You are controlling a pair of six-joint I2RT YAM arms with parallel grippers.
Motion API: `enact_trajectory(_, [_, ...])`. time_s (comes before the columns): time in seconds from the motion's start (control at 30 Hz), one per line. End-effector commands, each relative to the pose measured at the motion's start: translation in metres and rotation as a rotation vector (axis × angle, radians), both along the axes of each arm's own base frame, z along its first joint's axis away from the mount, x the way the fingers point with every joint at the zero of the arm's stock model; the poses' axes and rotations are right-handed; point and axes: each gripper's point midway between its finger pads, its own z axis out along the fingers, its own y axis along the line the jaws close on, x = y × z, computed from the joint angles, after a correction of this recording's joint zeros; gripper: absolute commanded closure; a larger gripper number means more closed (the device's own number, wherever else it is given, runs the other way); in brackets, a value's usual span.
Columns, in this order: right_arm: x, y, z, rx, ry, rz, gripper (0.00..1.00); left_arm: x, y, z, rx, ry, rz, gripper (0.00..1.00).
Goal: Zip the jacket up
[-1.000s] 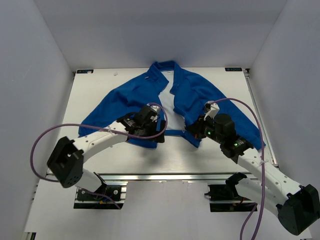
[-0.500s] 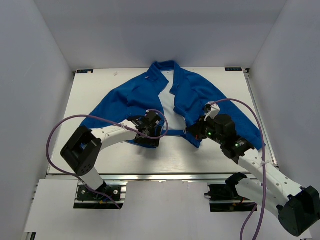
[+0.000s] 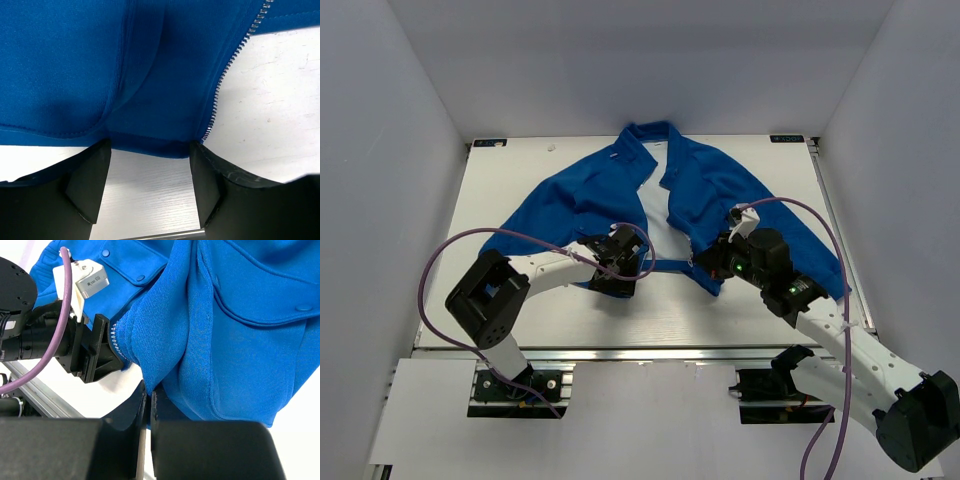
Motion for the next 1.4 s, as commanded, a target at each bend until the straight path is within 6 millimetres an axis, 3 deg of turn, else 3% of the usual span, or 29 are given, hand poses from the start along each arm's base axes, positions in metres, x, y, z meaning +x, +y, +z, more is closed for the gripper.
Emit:
enact_trajectory(0.0, [0.005,0.0,0.005,0.008,-0.023,-0.011,1.0,0.0,0.002,-0.004,-0.001,-0.009,0.014,0.27])
enact_trajectory(0.2, [0.004,-0.003,0.002,0.001,-0.016,-0.02,1.0,-0.005,0.003,-0.016,0.0,0.006,0.022,0.29])
enact_trajectory(0.37, [0.003,-0.004,-0.001,-0.003,-0.011,-0.023,1.0,-0.01,0.01,-0.028,0.031,0.011,0.041,0.39])
enact_trajectory(0.53, [0.002,-0.004,-0.005,-0.006,0.003,-0.025,1.0,-0.015,0.004,-0.038,0.053,0.027,0.015,0.49])
enact_trajectory(0.63, [0.001,-0.005,-0.008,-0.01,0.008,-0.028,1.0,-0.017,-0.004,-0.041,0.019,0.039,-0.011,0.69])
enact_trajectory(0.73, [0.0,-0.007,-0.01,-0.012,0.012,-0.032,1.0,-0.019,-0.011,-0.038,-0.018,0.042,-0.041,0.96])
enact_trajectory(0.8, [-0.001,-0.006,-0.012,-0.011,0.017,-0.025,1.0,-0.018,-0.014,-0.033,-0.038,0.034,-0.054,1.0])
enact_trajectory(0.9, [-0.005,-0.004,-0.013,-0.005,0.02,-0.005,1.0,-0.015,-0.028,-0.016,-0.114,0.009,-0.106,1.0])
enact_trajectory(1.03, [-0.01,-0.001,-0.012,0.022,0.012,0.018,1.0,-0.006,-0.052,0.029,-0.256,-0.08,-0.174,1.0])
enact_trajectory(1.23, [-0.019,0.01,-0.002,0.104,-0.019,0.085,1.0,0.006,-0.081,0.143,-0.543,-0.329,-0.234,1.0])
enact_trajectory(1.33, [-0.021,0.015,0.005,0.15,-0.02,0.101,1.0,0.007,-0.081,0.202,-0.685,-0.477,-0.225,1.0])
enact_trajectory(1.37, [-0.024,0.019,0.01,0.181,-0.015,0.119,1.0,0.006,-0.078,0.209,-0.706,-0.505,-0.219,1.0])
